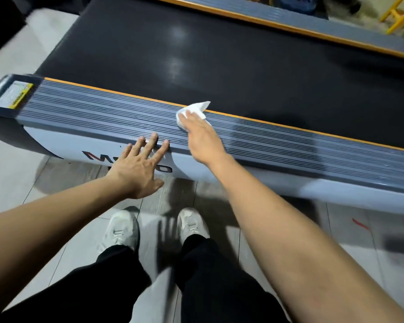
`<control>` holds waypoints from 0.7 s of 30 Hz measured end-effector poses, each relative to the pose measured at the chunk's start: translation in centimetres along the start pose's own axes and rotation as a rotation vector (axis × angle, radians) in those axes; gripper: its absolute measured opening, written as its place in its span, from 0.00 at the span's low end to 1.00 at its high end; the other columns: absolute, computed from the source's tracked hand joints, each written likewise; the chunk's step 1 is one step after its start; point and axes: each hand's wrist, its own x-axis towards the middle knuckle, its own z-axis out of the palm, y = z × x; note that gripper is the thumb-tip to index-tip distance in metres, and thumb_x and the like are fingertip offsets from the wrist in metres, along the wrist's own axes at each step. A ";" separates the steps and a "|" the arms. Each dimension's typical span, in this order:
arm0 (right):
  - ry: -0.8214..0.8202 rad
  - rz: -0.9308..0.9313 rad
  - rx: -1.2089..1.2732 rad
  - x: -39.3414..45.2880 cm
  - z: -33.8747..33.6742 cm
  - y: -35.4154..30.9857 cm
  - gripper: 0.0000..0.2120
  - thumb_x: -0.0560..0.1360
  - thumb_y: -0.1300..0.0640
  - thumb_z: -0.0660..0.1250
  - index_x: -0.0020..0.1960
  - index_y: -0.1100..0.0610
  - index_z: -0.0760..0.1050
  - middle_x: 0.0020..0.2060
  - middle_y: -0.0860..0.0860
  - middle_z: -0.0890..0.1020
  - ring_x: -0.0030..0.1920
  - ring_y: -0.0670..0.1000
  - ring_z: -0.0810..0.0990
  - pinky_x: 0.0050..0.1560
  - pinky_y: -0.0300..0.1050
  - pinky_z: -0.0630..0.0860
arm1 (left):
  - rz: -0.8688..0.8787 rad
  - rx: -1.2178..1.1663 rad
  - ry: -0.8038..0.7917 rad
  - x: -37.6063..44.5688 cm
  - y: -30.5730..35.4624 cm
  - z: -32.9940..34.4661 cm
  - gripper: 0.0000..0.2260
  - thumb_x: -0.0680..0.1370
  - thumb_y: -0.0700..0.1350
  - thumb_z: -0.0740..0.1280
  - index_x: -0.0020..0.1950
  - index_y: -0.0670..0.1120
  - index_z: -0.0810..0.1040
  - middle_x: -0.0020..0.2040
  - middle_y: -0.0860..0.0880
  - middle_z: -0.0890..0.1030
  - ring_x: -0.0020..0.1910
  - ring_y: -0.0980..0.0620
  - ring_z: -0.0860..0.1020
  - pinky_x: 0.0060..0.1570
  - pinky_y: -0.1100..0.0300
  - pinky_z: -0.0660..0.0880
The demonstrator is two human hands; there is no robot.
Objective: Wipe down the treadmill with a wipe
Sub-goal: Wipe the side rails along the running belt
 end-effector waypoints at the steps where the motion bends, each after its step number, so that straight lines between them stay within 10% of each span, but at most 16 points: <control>1: -0.003 0.022 0.000 -0.3 -0.2 1.6 0.27 0.79 0.67 0.52 0.78 0.55 0.66 0.77 0.53 0.67 0.78 0.55 0.62 0.79 0.52 0.56 | 0.008 -0.005 0.000 0.0 -0.1 0.0 0.43 0.82 0.63 0.58 0.79 0.55 0.26 0.80 0.45 0.29 0.81 0.41 0.34 0.80 0.43 0.40; 9: 0.334 0.535 0.008 -4.9 -4.3 11.5 0.24 0.68 0.66 0.52 0.59 0.61 0.77 0.58 0.59 0.77 0.61 0.64 0.73 0.58 0.54 0.72 | 0.051 -0.036 -0.017 0.0 -0.8 0.3 0.44 0.82 0.62 0.59 0.78 0.56 0.24 0.79 0.47 0.26 0.80 0.42 0.31 0.81 0.43 0.43; 14: 0.217 0.152 -0.064 0.9 1.0 2.1 0.26 0.62 0.67 0.48 0.55 0.58 0.74 0.55 0.60 0.75 0.63 0.64 0.72 0.78 0.60 0.55 | 0.053 0.000 -0.013 0.0 -1.1 0.0 0.43 0.83 0.60 0.58 0.78 0.56 0.24 0.79 0.47 0.26 0.80 0.42 0.32 0.81 0.43 0.45; 21: -0.032 -0.069 0.093 -1.3 1.7 -3.3 0.27 0.81 0.66 0.56 0.78 0.52 0.66 0.78 0.51 0.66 0.80 0.51 0.59 0.80 0.53 0.55 | 0.016 -0.013 0.040 -0.1 -0.5 0.7 0.40 0.84 0.57 0.57 0.79 0.53 0.27 0.80 0.47 0.28 0.81 0.42 0.33 0.81 0.45 0.44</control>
